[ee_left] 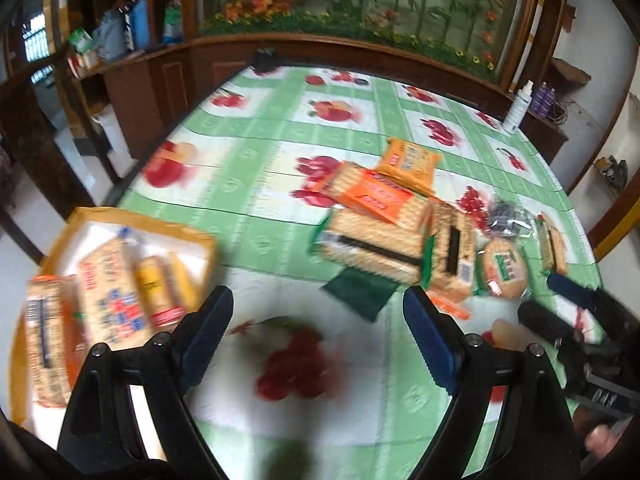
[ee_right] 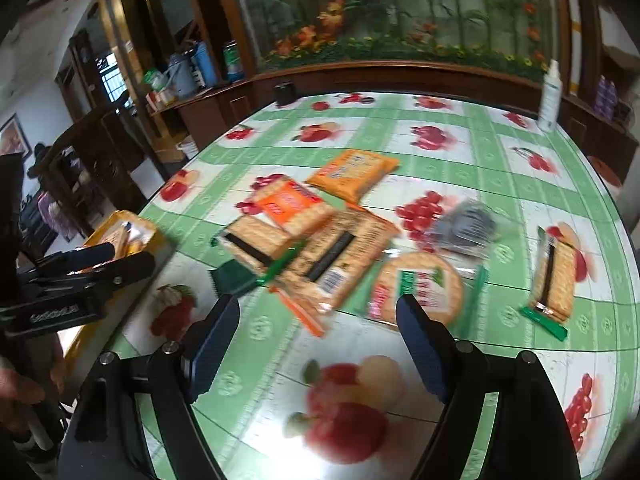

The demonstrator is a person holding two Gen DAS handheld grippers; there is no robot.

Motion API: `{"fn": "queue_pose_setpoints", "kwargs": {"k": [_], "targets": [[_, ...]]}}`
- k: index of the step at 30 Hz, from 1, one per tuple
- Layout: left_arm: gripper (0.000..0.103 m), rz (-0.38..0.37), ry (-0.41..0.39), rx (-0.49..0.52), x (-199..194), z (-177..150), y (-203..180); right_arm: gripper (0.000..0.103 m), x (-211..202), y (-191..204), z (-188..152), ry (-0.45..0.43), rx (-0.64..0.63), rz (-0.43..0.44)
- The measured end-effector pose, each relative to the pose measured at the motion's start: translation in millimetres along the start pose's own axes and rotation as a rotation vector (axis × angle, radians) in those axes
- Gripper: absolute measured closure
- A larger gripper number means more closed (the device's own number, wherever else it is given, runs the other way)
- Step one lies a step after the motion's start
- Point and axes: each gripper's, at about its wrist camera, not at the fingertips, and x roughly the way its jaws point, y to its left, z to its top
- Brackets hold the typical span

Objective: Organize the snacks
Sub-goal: 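Grasp the tall cracker pack with left while right grasps dark green pack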

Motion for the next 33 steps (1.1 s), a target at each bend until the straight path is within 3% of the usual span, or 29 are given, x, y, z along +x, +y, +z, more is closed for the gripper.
{"fn": "queue_pose_setpoints", "kwargs": {"k": [8, 12, 16, 23, 28, 33], "targets": [[0.016, -0.032, 0.061, -0.139, 41.1, 26.3, -16.3, 0.022, 7.6, -22.9, -8.8, 0.020, 0.029, 0.026], [0.016, 0.001, 0.090, -0.152, 69.8, 38.8, -34.5, 0.022, 7.8, -30.8, -12.1, 0.029, 0.036, 0.034], [0.015, 0.084, 0.123, -0.102, 94.3, 43.0, -44.8, 0.022, 6.9, -38.7, -16.0, 0.037, 0.047, 0.032], [0.014, 0.109, 0.137, -0.025, 73.4, 23.5, -23.9, 0.022, 12.3, -47.4, -13.9, 0.035, 0.080, 0.059], [0.014, 0.062, 0.137, -0.103, 59.1, 19.1, -1.7, 0.022, 16.1, -36.7, -9.1, 0.031, 0.063, 0.090], [0.014, 0.038, 0.164, -0.095, 69.5, 21.3, -10.8, 0.022, 18.1, -28.3, -9.8, 0.044, 0.033, 0.093]]}}
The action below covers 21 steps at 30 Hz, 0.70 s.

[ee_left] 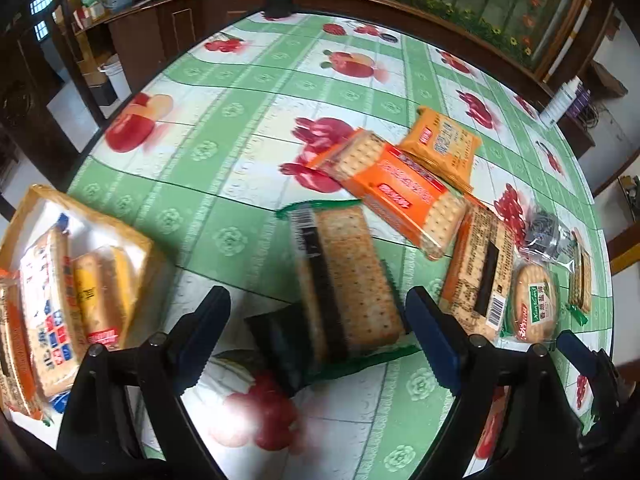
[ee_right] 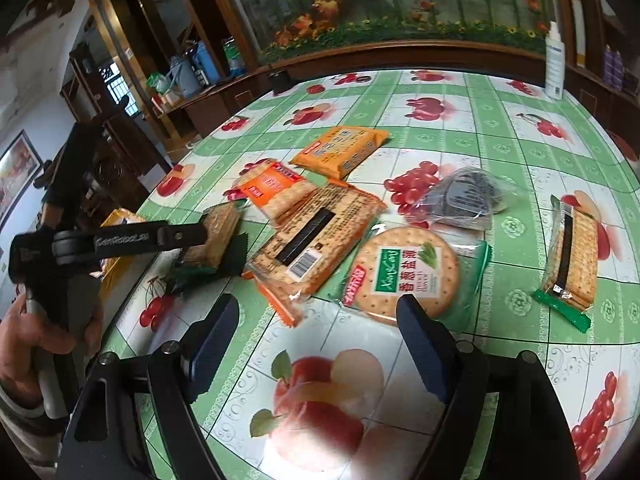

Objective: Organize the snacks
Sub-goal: 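Grasp the tall cracker pack with left while right grasps dark green pack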

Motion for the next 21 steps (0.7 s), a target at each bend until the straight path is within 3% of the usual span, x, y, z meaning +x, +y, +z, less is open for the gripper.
{"fn": "queue_pose_setpoints", "kwargs": {"k": [8, 9, 10, 11, 21], "targets": [[0.015, -0.004, 0.023, -0.004, 24.3, 5.2, -10.1, 0.022, -1.5, -7.2, -1.5, -0.005, 0.033, 0.030], [0.027, -0.006, 0.013, -0.007, 23.9, 5.0, -8.4, 0.022, -2.8, -8.1, -1.7, -0.012, 0.036, 0.034], [0.047, 0.007, 0.006, -0.004, 24.2, 5.3, -6.7, 0.022, -3.8, -8.1, -1.4, -0.019, 0.036, 0.035], [0.050, 0.005, 0.010, -0.006, 25.2, 6.2, -5.1, 0.022, -5.1, -8.0, -0.9, -0.027, 0.035, 0.036], [0.053, -0.009, -0.063, 0.021, 0.0, 1.8, 5.7, 0.022, 2.5, 6.6, 1.3, -0.010, -0.003, 0.033]]}}
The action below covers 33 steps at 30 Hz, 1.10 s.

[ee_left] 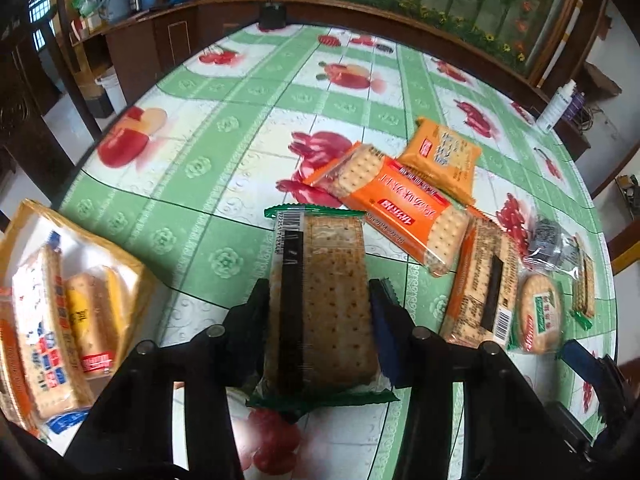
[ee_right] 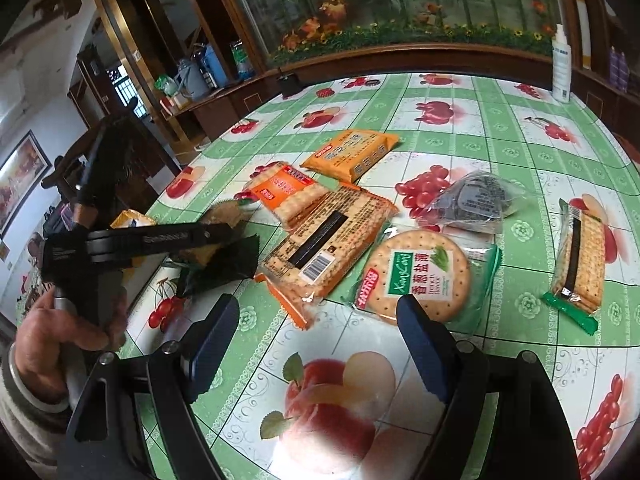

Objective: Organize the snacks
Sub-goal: 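Grasp the tall cracker pack with left while right grasps dark green pack, then carry both packs over the box and lower them inside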

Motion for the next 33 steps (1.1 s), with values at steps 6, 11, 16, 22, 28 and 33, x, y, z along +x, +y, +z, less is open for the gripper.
{"fn": "queue_pose_setpoints", "kwargs": {"k": [6, 11, 16, 22, 28, 33], "targets": [[0.053, -0.036, -0.043, 0.004, -28.9, -3.2, 7.9, 0.022, 7.0, 16.2, -1.2, 0.025, -0.028, 0.004], [0.053, -0.046, -0.090, 0.003, -61.3, -8.6, 27.4, 0.022, 19.2, 37.0, 3.3, 0.054, -0.077, 0.024], [0.053, -0.043, -0.119, -0.023, -84.8, -15.7, 53.9, 0.022, 38.6, 64.4, 16.8, 0.097, -0.187, 0.054], [0.053, -0.040, -0.141, -0.061, -101.9, -23.9, 82.9, 0.022, 77.3, 82.2, 52.3, 0.143, -0.195, 0.188], [0.053, -0.034, -0.152, -0.089, -109.5, -27.3, 103.2, 0.022, 120.8, 99.1, 71.2, 0.203, -0.216, 0.208], [0.053, -0.040, -0.156, -0.105, -110.4, -26.7, 113.6, 0.022, 136.6, 96.7, 70.1, 0.221, -0.207, 0.228]]}}
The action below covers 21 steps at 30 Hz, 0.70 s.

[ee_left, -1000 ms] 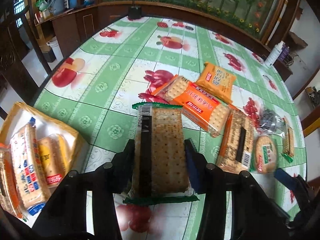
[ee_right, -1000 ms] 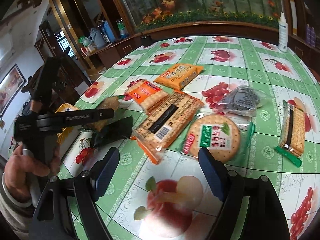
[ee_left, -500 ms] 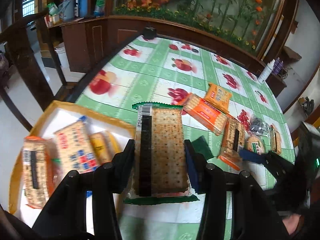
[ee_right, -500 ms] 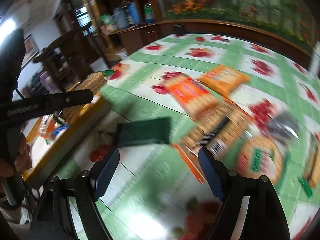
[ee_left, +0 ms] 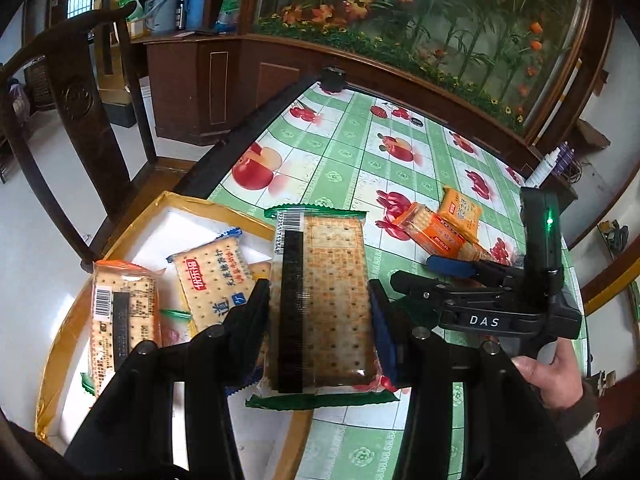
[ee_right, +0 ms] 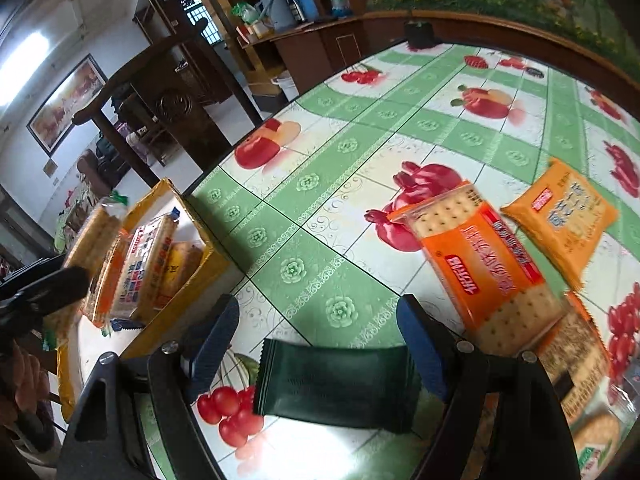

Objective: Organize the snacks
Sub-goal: 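Carry both packs over the box and lower them inside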

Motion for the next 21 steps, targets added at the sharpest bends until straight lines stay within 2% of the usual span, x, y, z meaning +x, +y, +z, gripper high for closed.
{"fn": "queue_pose_setpoints", "kwargs": {"k": [4, 7, 10, 12, 16, 21], "targets": [[0.053, -0.017, 0.009, -0.001, 2.4, -1.7, 0.5, 0.022, 4.1, -0.4, -6.5, 0.044, 0.003, -0.004], [0.053, -0.028, 0.010, -0.005, 3.0, -2.5, 0.9, 0.022, -2.8, 5.0, -23.9, 0.070, -0.018, -0.002], [0.053, -0.038, 0.010, -0.007, 3.3, -2.7, 1.1, 0.022, -18.4, 15.1, -51.3, 0.107, -0.033, 0.039], [0.053, -0.042, 0.011, -0.010, 2.9, -3.4, 1.2, 0.022, -28.6, 22.5, -63.5, 0.103, -0.061, 0.040], [0.053, -0.048, 0.009, -0.011, 1.6, -5.1, -0.1, 0.022, -35.8, 28.8, -66.6, 0.049, -0.073, -0.074], [0.053, -0.047, 0.000, -0.005, -3.5, -7.4, -0.3, 0.022, -17.9, 39.4, -60.8, 0.018, -0.096, -0.172]]}}
